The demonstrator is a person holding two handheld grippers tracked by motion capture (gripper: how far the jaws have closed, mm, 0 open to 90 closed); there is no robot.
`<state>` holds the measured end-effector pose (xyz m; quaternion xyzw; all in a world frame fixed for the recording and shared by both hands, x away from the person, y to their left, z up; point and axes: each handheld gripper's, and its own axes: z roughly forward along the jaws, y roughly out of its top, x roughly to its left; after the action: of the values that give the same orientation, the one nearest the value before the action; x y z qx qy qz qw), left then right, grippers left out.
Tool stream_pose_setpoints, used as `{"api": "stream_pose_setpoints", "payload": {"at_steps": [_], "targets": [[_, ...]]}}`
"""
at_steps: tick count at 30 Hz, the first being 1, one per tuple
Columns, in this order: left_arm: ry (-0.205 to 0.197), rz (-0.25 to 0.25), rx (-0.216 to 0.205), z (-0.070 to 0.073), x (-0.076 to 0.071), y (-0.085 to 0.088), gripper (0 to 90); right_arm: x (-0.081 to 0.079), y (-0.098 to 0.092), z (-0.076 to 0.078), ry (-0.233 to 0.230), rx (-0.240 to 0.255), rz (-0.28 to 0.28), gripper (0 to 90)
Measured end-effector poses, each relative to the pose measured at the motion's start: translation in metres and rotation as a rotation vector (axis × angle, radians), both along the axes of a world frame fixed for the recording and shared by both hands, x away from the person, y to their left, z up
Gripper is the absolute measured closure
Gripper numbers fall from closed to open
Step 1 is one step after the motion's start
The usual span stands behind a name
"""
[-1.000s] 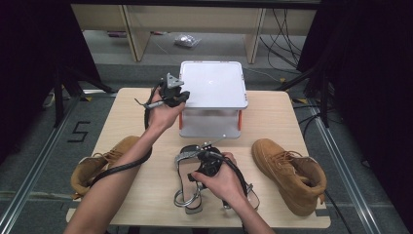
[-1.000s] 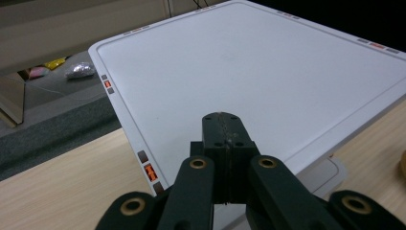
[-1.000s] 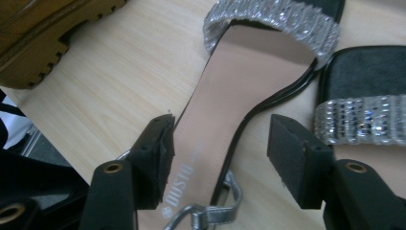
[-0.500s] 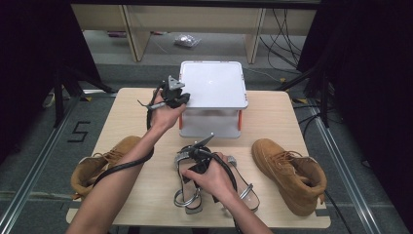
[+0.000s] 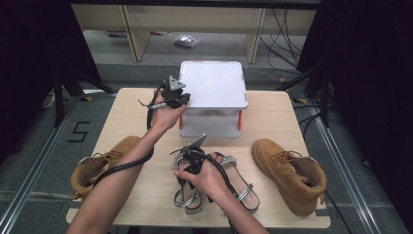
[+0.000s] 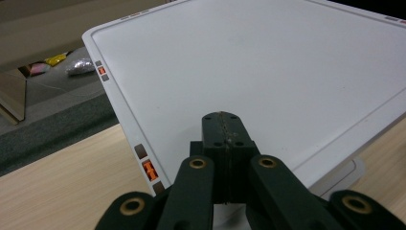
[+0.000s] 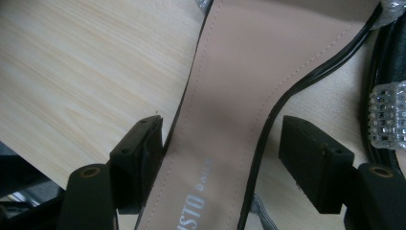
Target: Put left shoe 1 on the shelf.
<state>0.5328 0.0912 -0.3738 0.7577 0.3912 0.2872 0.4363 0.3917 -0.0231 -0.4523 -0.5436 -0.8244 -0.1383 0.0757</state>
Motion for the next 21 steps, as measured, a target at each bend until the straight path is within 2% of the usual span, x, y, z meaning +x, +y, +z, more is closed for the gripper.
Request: {"api": "stream_pose_setpoints", "payload": {"at_steps": [1, 2, 3, 5, 6, 8, 9, 10, 11, 16, 17, 18, 19, 20, 21], "targets": [[-0.002, 0.0, -0.003, 0.0, 0.0, 0.0, 89.4, 0.0, 0.001, -0.001, -0.002, -0.009, 0.008, 32.2], [-0.005, -0.004, 0.01, 0.0, 0.0, 0.0, 89.4, 0.0, 0.003, 0.0, 0.016, -0.014, -0.004, 31.7], [-0.006, -0.005, 0.009, 0.0, 0.0, 0.0, 89.4, 0.001, 0.002, -0.001, -0.01, -0.02, 0.035, 31.3], [-0.003, -0.008, 0.017, 0.0, 0.0, 0.001, 89.4, 0.0, 0.005, 0.001, 0.001, -0.031, 0.008, 31.0], [-0.004, -0.007, 0.017, 0.0, 0.001, 0.001, 89.5, 0.002, 0.005, -0.001, -0.018, -0.038, 0.037, 31.0], [-0.005, -0.008, 0.021, 0.0, 0.0, 0.001, 89.4, 0.002, 0.007, -0.003, -0.019, -0.04, 0.054, 30.0], [-0.004, -0.008, 0.022, 0.0, 0.0, 0.001, 89.4, 0.001, 0.01, -0.002, 0.017, -0.035, 0.023, 28.7], [-0.004, -0.008, 0.022, 0.0, 0.0, 0.001, 89.4, 0.003, 0.01, -0.003, -0.011, -0.055, 0.044, 28.4], [-0.004, -0.008, 0.021, 0.0, 0.0, 0.0, 89.4, 0.003, 0.011, -0.003, 0.0, -0.057, 0.039, 28.3], [-0.002, -0.008, 0.024, 0.001, 0.0, 0.0, 89.5, 0.005, 0.015, -0.004, 0.001, -0.095, 0.05, 27.0], [-0.002, -0.008, 0.025, 0.001, 0.0, 0.0, 89.4, 0.006, 0.016, -0.004, 0.015, -0.094, 0.049, 26.4], [-0.002, -0.008, 0.025, 0.001, 0.0, 0.0, 89.4, 0.007, 0.016, -0.005, 0.009, -0.11, 0.056, 26.6], [0.0, -0.007, 0.026, 0.001, 0.0, 0.0, 89.5, 0.006, 0.019, -0.005, 0.058, -0.099, 0.022, 26.6], [0.0, -0.007, 0.029, 0.001, 0.0, 0.001, 89.5, 0.007, 0.019, -0.008, 0.071, -0.107, 0.026, 26.5], [-0.001, -0.007, 0.028, 0.001, 0.001, 0.001, 89.5, 0.007, 0.019, -0.011, 0.064, -0.118, 0.032, 26.6]]}}
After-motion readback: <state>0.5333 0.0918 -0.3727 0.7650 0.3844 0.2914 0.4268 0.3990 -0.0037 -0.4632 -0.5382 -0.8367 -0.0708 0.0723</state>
